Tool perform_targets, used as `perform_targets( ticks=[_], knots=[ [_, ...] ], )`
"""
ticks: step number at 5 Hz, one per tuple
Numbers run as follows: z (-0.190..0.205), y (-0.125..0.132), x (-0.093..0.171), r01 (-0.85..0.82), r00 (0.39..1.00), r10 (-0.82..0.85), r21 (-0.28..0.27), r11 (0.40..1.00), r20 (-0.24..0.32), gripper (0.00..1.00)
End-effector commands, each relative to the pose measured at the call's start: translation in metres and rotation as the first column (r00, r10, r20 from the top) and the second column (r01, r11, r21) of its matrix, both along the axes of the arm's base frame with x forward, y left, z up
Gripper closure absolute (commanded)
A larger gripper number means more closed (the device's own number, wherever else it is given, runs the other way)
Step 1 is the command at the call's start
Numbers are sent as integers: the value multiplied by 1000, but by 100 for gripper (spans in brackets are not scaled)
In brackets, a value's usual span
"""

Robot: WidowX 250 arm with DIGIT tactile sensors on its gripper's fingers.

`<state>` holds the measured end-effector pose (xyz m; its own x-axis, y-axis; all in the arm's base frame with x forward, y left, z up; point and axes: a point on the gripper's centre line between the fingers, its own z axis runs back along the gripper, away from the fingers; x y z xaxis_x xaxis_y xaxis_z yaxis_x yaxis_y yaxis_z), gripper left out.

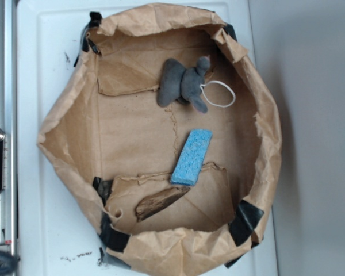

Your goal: Grab the wood chip.

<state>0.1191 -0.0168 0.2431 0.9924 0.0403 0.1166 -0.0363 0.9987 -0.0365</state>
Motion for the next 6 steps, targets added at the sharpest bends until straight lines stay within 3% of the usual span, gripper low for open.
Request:
perform_targets(
  ticks=[1, 2, 3, 4, 5, 6],
  knots=[
    [0, 0, 0, 0, 1000, 0, 0, 1000, 0, 0],
    [8, 7, 44, -42, 999, 43, -37, 998, 21, 0],
    [9, 34, 76, -143, 990, 144, -89, 986, 9, 0],
    [-7, 46, 93, -208, 975, 218, -164, 964, 50, 0],
    [-44, 55, 105, -294, 953, 303, -185, 938, 21, 0],
    [-83, 50, 111, -318, 946, 322, -116, 941, 19, 0]
  ],
)
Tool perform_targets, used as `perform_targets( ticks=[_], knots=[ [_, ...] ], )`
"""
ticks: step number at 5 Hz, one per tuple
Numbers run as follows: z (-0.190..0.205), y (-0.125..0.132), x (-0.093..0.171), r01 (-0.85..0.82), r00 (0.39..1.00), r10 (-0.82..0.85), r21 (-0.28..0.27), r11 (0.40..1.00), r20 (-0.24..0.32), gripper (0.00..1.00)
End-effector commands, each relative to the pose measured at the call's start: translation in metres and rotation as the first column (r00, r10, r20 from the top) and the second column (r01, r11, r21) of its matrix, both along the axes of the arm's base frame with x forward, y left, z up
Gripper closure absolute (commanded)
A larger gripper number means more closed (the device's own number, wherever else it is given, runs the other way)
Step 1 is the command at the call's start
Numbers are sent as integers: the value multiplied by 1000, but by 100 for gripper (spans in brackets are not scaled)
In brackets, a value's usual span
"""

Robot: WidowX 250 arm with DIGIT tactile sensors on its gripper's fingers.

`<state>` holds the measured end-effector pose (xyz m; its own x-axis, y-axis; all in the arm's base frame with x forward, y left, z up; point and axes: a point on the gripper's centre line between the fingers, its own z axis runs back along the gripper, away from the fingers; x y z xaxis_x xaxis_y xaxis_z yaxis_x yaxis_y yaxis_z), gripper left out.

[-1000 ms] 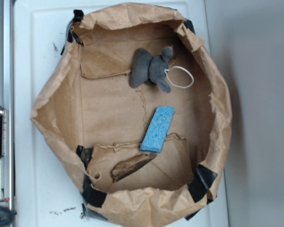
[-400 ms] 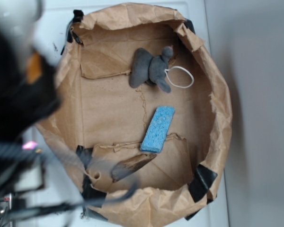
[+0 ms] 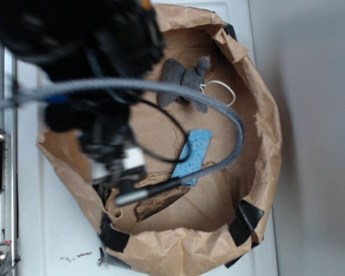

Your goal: Grab the wood chip.

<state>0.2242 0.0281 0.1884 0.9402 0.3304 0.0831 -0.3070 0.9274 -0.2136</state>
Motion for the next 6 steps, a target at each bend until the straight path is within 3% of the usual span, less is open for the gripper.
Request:
perform_targets(
  ticks=[1, 2, 3, 6],
  knots=[
    [-52, -6, -4, -42, 999, 41, 92, 995, 19, 0],
    [-74, -24, -5, 3, 1000, -3, 98, 995, 5, 0],
    [-74, -33, -6, 18, 1000, -16, 61, 998, -19, 0],
    [-74, -33, -6, 18, 1000, -16, 61, 998, -19, 0]
  ],
)
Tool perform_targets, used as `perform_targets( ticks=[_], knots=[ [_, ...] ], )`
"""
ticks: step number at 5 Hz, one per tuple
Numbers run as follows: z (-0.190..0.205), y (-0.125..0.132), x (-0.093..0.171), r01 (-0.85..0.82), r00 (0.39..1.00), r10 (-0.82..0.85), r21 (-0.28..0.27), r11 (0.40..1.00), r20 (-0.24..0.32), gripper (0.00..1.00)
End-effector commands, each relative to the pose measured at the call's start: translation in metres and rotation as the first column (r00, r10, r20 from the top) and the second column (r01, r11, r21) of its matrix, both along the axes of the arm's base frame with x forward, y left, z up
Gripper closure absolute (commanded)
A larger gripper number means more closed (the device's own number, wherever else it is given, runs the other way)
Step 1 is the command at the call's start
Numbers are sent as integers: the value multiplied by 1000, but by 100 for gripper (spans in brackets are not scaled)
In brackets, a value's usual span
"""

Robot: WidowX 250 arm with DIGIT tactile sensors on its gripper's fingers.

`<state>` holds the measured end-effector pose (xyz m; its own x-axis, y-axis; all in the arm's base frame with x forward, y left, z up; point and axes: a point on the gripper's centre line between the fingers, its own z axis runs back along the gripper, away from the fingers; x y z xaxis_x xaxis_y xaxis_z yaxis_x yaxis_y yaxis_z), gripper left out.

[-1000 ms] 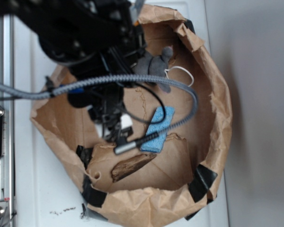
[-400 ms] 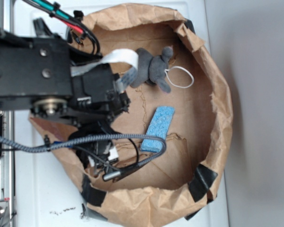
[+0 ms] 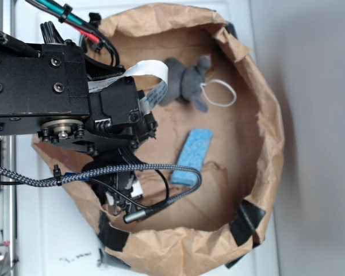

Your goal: Grab the wood chip.

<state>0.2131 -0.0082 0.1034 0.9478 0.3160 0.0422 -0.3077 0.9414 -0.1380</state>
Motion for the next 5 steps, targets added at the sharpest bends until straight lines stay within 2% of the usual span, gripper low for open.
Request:
perform_targets(
  ticks=[1, 2, 3, 4, 5],
  knots=[
    [1, 3, 22, -15, 998, 15, 0, 1000, 63, 0],
    [-16, -9, 34, -1, 999, 1, 11, 1000, 33, 0],
    [-30, -26, 38, 45, 999, -44, -35, 998, 31, 0],
    [-33, -41, 37, 109, 994, -108, -142, 984, 12, 0],
    [-52, -47, 41, 91, 996, -93, -122, 988, -7, 0]
  ],
)
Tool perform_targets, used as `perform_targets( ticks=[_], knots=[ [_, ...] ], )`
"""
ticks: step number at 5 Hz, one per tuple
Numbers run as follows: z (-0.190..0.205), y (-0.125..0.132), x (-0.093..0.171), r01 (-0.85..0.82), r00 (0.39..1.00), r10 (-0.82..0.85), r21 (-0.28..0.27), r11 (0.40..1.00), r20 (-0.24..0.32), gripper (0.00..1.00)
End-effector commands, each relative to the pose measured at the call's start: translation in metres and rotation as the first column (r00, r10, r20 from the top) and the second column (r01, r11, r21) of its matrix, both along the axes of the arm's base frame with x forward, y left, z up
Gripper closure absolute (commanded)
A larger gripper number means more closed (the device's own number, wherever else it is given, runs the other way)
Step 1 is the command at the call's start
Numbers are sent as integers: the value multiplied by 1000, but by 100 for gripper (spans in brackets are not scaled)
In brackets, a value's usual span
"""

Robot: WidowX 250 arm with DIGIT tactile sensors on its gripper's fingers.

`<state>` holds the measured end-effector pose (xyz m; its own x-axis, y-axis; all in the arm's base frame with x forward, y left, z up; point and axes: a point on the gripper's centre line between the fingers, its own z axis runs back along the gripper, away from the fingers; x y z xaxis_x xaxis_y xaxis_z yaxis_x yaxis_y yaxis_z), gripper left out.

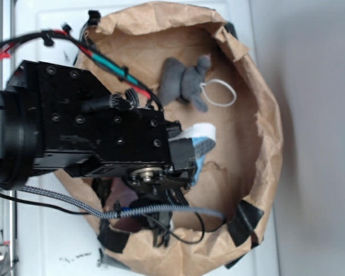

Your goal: Grab the wood chip.

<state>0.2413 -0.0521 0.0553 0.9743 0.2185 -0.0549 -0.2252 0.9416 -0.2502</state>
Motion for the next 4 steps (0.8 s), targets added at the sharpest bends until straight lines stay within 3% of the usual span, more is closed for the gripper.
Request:
perform_targets(
  ticks=[1, 2, 3, 4],
  knots=[
    [-32, -7, 14, -24, 999, 21, 73, 997, 45, 0],
    [-50, -5, 12, -55, 998, 48, 149, 987, 49, 24],
    [-47, 1, 17, -98, 994, 90, 144, 985, 63, 100],
    [-36, 9, 18, -132, 989, 121, 129, 983, 87, 100]
  ],
)
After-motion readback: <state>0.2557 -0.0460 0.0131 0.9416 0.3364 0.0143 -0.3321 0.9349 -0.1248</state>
